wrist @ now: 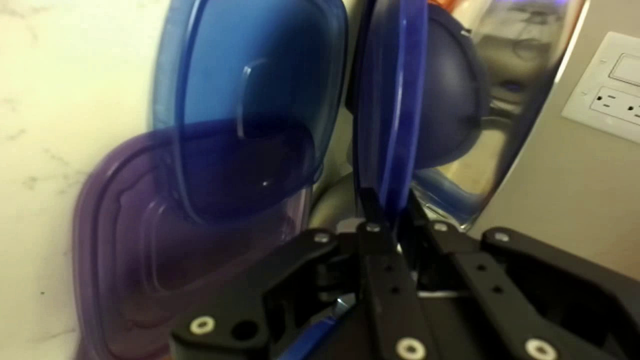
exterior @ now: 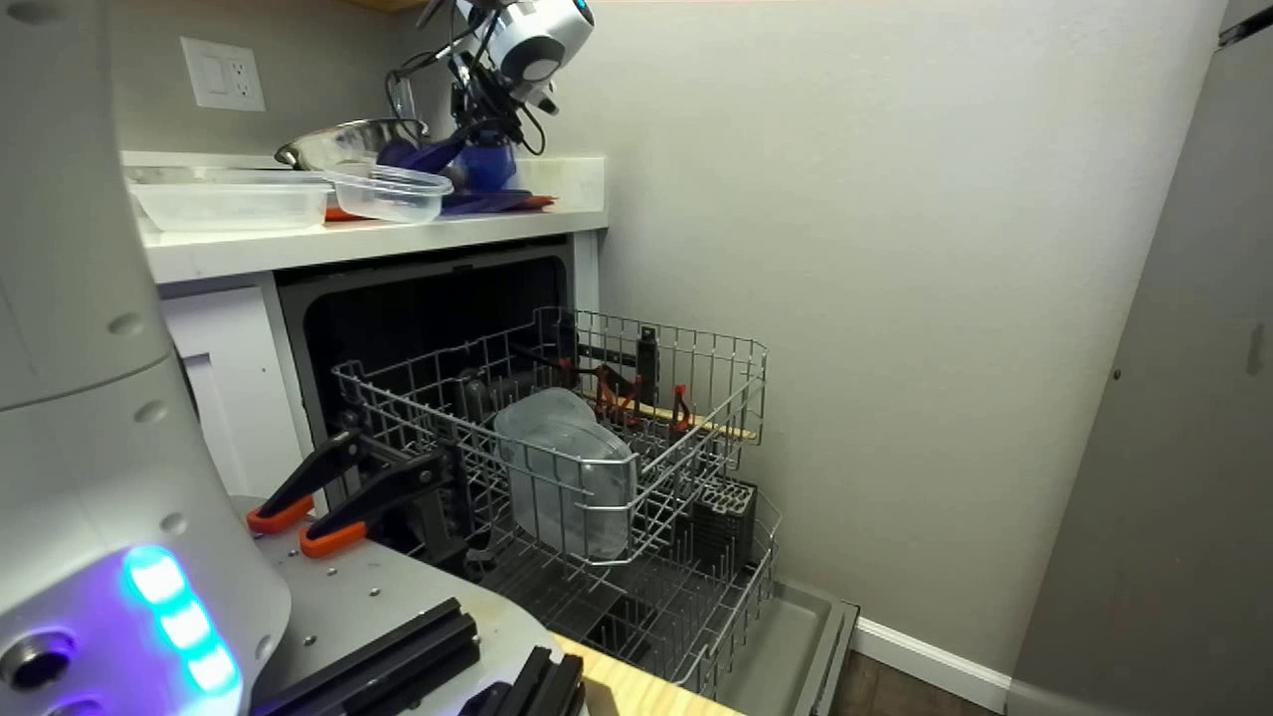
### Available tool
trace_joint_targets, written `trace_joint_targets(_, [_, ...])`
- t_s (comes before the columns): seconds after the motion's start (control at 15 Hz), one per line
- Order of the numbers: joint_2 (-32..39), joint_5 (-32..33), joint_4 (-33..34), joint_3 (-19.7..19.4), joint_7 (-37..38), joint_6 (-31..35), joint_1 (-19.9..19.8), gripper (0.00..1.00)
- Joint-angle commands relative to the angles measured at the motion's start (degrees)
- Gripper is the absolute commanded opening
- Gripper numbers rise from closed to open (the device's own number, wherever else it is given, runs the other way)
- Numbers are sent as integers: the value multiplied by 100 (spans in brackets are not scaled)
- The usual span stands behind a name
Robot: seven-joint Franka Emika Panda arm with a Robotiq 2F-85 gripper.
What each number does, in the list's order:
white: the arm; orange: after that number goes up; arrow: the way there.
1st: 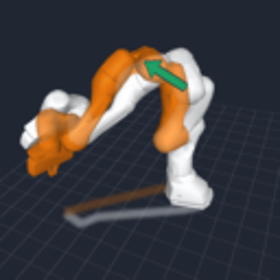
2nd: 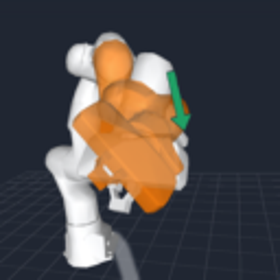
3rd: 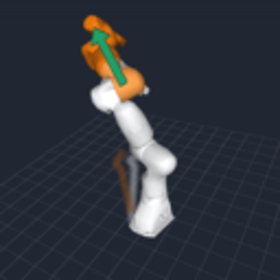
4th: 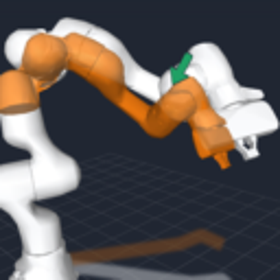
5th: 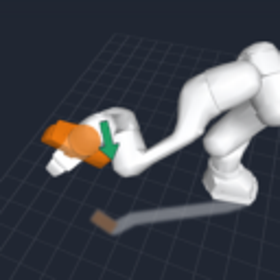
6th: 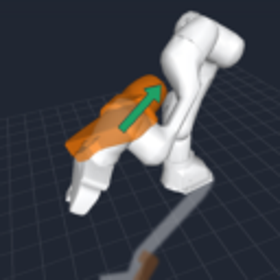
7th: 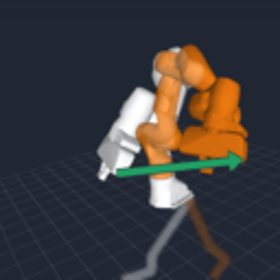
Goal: Put the purple lid in the dishwasher
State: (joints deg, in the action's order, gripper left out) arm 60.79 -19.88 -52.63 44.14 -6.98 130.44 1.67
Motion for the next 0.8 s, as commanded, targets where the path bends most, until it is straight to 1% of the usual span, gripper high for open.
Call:
trace_joint_targets(0.0, [-584,-57,-670,104,-146,355,-271,7])
trace_joint_targets(0.13, [-873,14,-861,8,-57,638,-301,7])
trace_joint_targets(0.33, [-1397,135,-1323,-148,27,1259,-388,7])
trace_joint_targets(0.47, [-1873,391,-1708,-432,224,1643,-358,7])
trace_joint_targets(0.73, [-2797,991,-2446,-1043,748,1893,-214,7])
